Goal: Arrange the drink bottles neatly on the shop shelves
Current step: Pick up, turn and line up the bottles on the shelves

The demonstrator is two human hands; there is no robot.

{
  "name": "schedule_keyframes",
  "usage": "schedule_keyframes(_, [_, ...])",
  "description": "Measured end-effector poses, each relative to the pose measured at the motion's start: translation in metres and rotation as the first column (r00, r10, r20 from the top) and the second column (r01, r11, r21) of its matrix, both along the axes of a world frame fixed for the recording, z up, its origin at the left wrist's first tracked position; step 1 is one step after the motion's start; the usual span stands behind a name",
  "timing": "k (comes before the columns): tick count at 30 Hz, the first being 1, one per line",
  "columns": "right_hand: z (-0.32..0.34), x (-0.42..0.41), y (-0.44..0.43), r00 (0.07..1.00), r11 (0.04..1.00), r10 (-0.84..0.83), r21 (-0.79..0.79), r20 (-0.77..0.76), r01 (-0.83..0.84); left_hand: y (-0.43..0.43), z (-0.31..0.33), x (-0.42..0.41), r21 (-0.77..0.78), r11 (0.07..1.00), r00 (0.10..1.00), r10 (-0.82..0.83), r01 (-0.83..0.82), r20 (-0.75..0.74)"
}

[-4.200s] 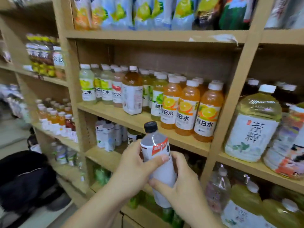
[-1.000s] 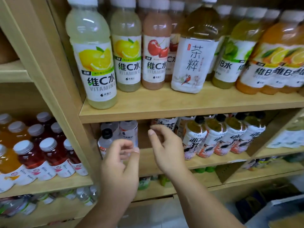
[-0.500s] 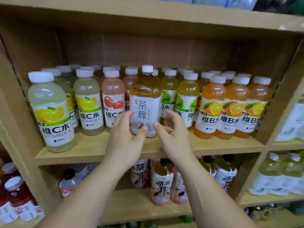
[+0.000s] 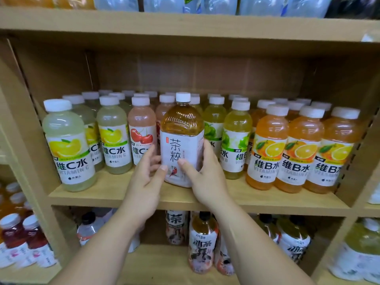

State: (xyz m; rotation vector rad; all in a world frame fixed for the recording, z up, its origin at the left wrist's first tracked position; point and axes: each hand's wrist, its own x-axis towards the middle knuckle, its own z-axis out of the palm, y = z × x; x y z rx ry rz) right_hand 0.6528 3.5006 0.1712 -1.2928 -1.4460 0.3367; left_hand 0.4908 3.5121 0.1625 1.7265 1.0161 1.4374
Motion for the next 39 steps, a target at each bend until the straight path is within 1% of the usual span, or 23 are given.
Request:
schedule_keyframes(4, [0.0, 0.0, -0.018, 0.993, 0.993, 0.117, -0.018, 0.005, -0.117, -0.007, 0.003, -0.002, 0.033, 0.993, 0.992, -0.117, 0.116, 0.039])
schedule_keyframes(8, [0.002, 0.003, -0.043, 0.972, 0.976, 0.209, -0.034, -0.109, -0.214, -0.012, 0.011, -0.001, 0.023, 0.957, 0.953, -0.29, 0.289, 0.083])
schedule_keyframes(11, [0.006, 0.003, -0.066, 0.952, 0.972, 0.22, -0.033, -0.211, -0.232, -0.021, 0.019, -0.004, 0.017, 0.92, 0.916, -0.392, 0.392, 0.085])
schedule_keyframes(14, [0.01, 0.005, -0.094, 0.942, 0.972, 0.209, -0.05, -0.263, -0.229, -0.034, 0.026, 0.0, 0.017, 0.876, 0.868, -0.479, 0.482, 0.13])
schedule_keyframes(18, [0.01, 0.014, -0.132, 0.931, 0.982, 0.169, -0.021, -0.324, -0.186, -0.054, 0.029, 0.015, 0.038, 0.829, 0.81, -0.555, 0.559, 0.188])
schedule_keyframes(21, [0.01, 0.029, -0.161, 0.938, 0.992, 0.112, -0.014, -0.328, -0.124, -0.072, 0.03, 0.035, 0.052, 0.814, 0.798, -0.579, 0.579, 0.166])
schedule_keyframes(26, [0.005, 0.065, -0.204, 0.969, 0.997, 0.03, -0.065, -0.244, -0.047, -0.102, 0.031, 0.077, -0.003, 0.757, 0.749, -0.645, 0.653, 0.152])
schedule_keyframes(30, [-0.003, 0.105, -0.234, 0.962, 0.991, 0.029, -0.115, -0.271, -0.063, -0.128, 0.023, 0.116, -0.068, 0.743, 0.741, -0.647, 0.666, 0.18])
schedule_keyframes(32, [-0.007, 0.131, -0.246, 0.959, 0.987, 0.026, -0.144, -0.283, -0.069, -0.141, 0.017, 0.141, -0.094, 0.748, 0.748, -0.633, 0.657, 0.197])
schedule_keyframes(35, [-0.014, 0.175, -0.265, 0.956, 0.982, 0.028, -0.17, -0.293, -0.081, -0.162, 0.006, 0.186, -0.095, 0.781, 0.781, -0.594, 0.618, 0.196])
schedule_keyframes(39, [-0.023, 0.245, -0.299, 0.948, 0.982, 0.018, -0.172, -0.319, -0.076, -0.198, -0.002, 0.257, -0.101, 0.781, 0.783, -0.593, 0.616, 0.191])
